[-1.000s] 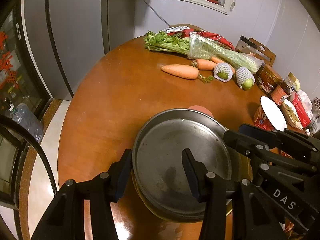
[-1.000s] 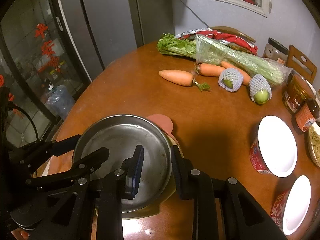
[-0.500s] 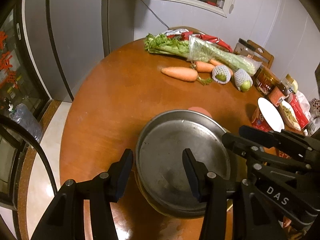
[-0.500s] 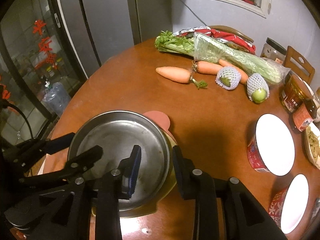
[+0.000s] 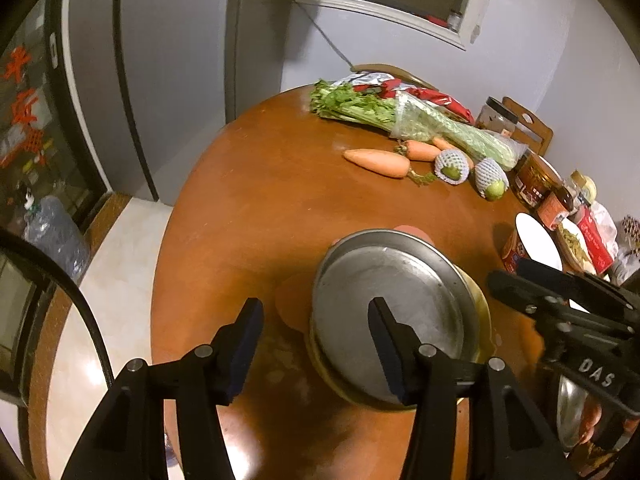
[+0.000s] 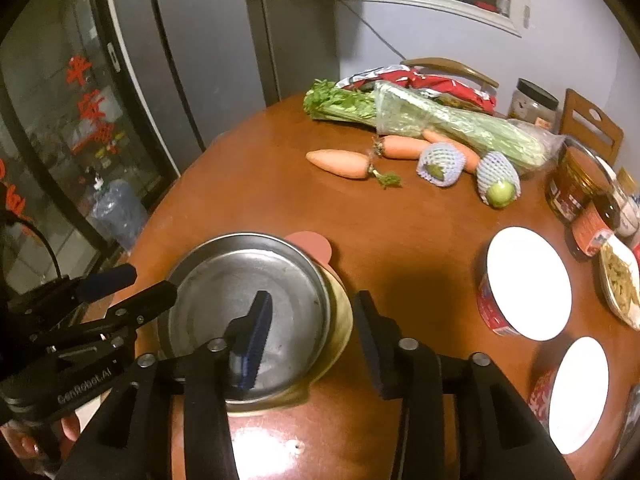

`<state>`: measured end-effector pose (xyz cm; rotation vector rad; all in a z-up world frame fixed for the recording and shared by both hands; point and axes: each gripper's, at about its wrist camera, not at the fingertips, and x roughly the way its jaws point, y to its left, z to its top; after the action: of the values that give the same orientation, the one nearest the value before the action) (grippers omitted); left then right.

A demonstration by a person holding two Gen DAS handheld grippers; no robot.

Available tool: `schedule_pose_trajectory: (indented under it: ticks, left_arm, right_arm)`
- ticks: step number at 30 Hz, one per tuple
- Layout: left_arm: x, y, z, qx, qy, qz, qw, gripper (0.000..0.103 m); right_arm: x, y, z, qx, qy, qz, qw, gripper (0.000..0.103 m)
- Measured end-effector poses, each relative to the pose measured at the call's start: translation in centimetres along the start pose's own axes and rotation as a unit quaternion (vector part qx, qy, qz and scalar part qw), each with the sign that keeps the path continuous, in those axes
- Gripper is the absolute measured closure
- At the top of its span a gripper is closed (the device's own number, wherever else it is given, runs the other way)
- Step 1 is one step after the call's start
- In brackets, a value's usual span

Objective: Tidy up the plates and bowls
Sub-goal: 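Lower the grey tray with both grippers onto the yellow shell bowl, then settle the tray on the bowl and open both grippers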

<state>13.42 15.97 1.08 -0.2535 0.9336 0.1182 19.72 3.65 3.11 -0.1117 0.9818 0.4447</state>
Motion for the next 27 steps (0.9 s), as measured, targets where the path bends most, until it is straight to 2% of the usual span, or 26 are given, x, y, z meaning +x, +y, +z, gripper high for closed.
schedule_pose_trajectory:
  ticks: [6, 11, 16, 23, 27]
  left_arm:
    - [0.5, 2.0, -1.1, -0.048, 0.03, -0.052, 0.997, 0.043]
    - [1.8, 2.7, -1.6, -0.07, 0.05, -0.055, 0.9947, 0.043]
    - [3.0, 2.4, -1.6, -0.071, 0.061, -0.056, 0.994, 0.043]
    - [4.5, 1.8, -1.2, -0.071, 0.073, -0.075, 0.9919, 0.043]
    - [5.6, 1.1, -0.7, -0.054, 0.081, -0.073, 0.9925, 0.043]
  right_arm:
    - [-0.3, -1.2, -1.1, 0.034, 0.008, 0.008, 0.999, 0.054]
    - [1.2, -2.0, -1.8, 0.066, 0.036, 0.018, 0.997, 0.054]
    - [3.0, -1.9, -2.3, 0.08, 0.058, 0.023, 0.995, 0.054]
    - [3.9, -1.0, -2.2, 0.062, 0.059, 0.023, 0.996, 0.054]
    - [4.3, -1.0, -2.3, 0.059, 0.06, 0.035, 0.996, 0.054]
